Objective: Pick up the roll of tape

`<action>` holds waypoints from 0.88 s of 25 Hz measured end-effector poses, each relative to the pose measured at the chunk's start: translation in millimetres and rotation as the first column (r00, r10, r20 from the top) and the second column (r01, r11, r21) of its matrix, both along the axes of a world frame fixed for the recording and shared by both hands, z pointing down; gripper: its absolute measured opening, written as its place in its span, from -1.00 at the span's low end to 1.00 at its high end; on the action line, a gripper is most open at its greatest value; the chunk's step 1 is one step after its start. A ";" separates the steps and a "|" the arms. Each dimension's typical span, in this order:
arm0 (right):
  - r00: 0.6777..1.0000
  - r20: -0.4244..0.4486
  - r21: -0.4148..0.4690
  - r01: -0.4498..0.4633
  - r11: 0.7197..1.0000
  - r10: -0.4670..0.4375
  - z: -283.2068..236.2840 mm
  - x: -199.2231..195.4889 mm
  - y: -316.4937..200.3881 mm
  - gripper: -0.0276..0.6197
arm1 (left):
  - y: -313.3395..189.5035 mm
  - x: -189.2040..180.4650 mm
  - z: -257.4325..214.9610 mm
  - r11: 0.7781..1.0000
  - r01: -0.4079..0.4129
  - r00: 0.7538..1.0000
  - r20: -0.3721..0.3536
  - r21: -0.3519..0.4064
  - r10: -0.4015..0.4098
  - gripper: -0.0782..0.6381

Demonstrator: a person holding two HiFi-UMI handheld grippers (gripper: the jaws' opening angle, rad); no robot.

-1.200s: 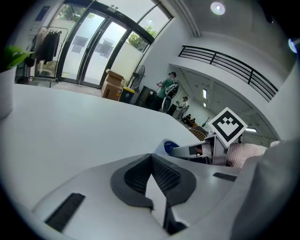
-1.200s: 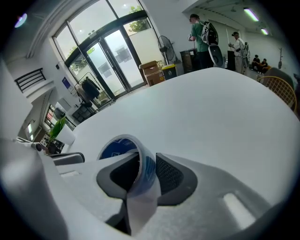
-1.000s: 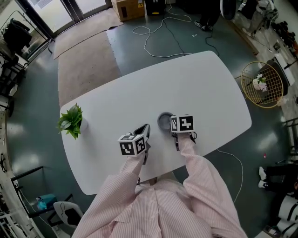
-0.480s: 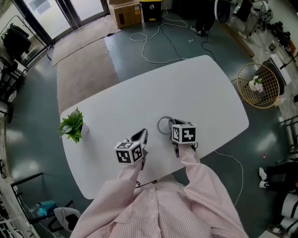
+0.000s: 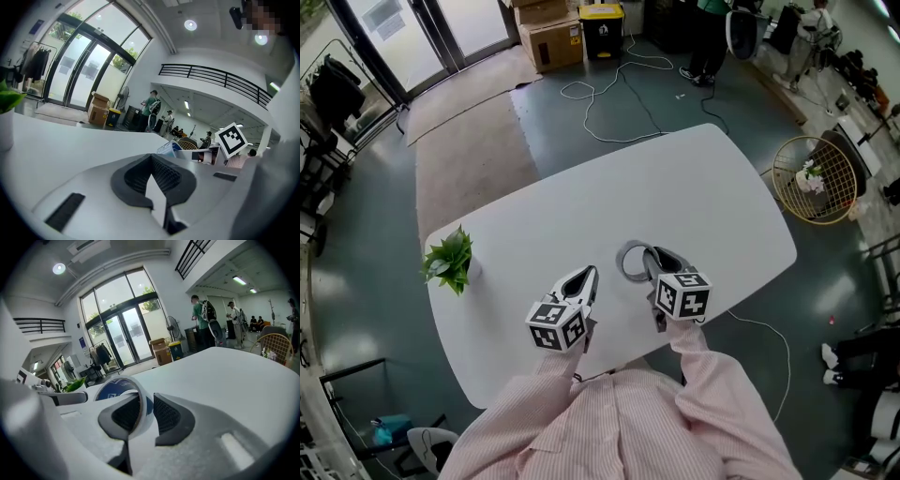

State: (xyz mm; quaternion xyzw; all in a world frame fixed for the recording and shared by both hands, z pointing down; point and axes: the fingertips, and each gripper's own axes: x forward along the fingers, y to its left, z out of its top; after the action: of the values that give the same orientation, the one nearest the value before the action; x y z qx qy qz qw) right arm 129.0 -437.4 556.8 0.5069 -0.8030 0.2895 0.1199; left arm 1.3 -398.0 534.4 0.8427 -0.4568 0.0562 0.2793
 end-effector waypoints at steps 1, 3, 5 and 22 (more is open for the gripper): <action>1.000 0.011 0.017 0.000 1.000 0.000 -5.4 -0.5 1.2 -0.65 | 1.0 -0.8 -4.9 1.000 0.002 1.000 -0.002 0.014 -0.002 -0.78; 0.999 0.034 0.047 0.000 0.999 -0.001 -15.5 -2.0 3.3 -0.65 | 3.4 -2.6 -14.3 0.999 0.003 1.000 -0.001 0.041 -0.003 -0.78; 0.999 0.053 0.078 0.003 0.997 -0.007 -25.6 -5.1 6.3 -0.66 | 6.5 -5.6 -23.9 0.998 0.005 1.000 0.007 0.069 -0.005 -0.78; 0.993 0.113 0.340 -0.013 0.940 -0.027 -116.9 -10.8 37.6 -0.66 | 34.2 -26.6 -98.2 0.964 0.032 0.999 0.011 0.265 -0.036 -0.78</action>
State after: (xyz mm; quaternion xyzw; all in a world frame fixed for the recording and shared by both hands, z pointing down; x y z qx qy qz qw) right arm 118.2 -399.8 439.8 0.4993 -0.8484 0.1752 -0.0152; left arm -25.3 -363.7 436.2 0.8641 -0.4768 -0.0038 0.1615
